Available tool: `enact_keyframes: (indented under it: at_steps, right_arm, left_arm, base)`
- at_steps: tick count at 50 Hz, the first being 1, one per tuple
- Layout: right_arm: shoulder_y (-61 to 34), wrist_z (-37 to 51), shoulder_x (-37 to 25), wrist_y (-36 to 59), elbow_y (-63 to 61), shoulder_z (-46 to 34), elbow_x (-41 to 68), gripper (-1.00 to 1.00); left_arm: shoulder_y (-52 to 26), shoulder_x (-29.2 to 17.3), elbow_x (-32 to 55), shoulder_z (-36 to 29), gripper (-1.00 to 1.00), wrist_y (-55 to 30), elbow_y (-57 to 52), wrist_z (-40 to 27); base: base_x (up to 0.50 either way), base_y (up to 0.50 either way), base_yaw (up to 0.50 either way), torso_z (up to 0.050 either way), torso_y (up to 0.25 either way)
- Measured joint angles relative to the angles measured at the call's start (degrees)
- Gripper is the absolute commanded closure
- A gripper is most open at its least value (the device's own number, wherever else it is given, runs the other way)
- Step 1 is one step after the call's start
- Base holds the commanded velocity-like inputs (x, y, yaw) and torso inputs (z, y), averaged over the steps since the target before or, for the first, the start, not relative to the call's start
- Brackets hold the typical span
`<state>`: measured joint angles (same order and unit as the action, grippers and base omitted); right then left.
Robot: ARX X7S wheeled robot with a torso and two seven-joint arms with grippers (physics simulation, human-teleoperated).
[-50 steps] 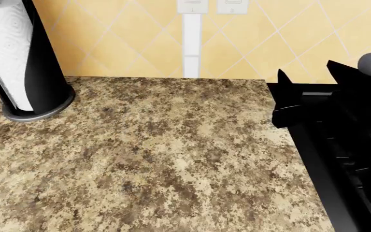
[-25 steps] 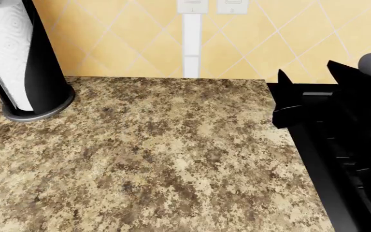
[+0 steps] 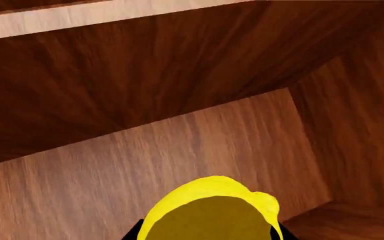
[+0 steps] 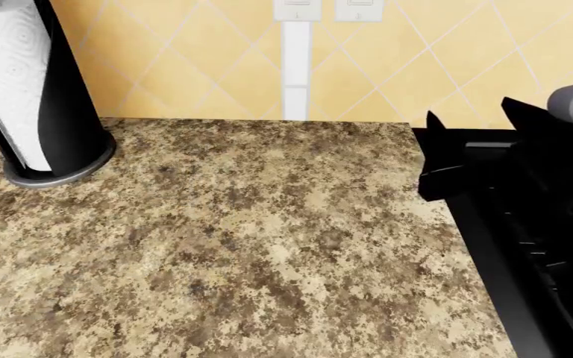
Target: Pick the lemon, kiwi from the counter and place them in the cabinet. Then close the cabinet.
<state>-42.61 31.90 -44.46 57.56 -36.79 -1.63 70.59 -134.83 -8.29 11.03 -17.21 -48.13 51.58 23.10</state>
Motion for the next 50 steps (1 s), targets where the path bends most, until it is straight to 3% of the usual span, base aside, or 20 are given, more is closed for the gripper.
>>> enact_keyframes:
  at_steps: [8,17,18,39,50]
  right_arm:
    - [0.1,-0.1,0.0,-0.2,0.0,-0.2,-0.1,-1.00]
    - [0.2,-0.3,-0.1,-0.5,0.2,-0.4,-0.4,-1.00]
    - [0.3,-0.3,-0.1,-0.5,0.2,-0.4,-0.4,-1.00]
    - [0.7,-0.6,-0.1,-1.1,0.5,-0.8,-0.8,-1.00]
    - [0.9,-0.6,-0.1,-1.5,0.5,-0.9,-1.0,-1.00]
  left_arm:
    - [0.0,3.0,-11.5,5.2,1.00,2.6,8.7,4.4]
    - [0.0,5.1,-18.7,7.0,1.00,3.8,16.6,8.1]
    - [0.0,5.2,-19.3,7.1,-1.00,3.8,17.2,8.4]
    - [0.0,6.0,-22.3,10.2,-1.00,3.6,18.8,8.8]
    - [2.8,5.6,-22.2,11.3,-1.00,-1.7,6.8,7.4]
  base:
    - [0.00,0.00,0.00,0.000,0.000]
    - [0.00,0.00,0.00,0.000,0.000]
    - [0.00,0.00,0.00,0.000,0.000]
    - [0.00,0.00,0.00,0.000,-0.002]
    - [0.00,0.00,0.00,0.000,0.000]
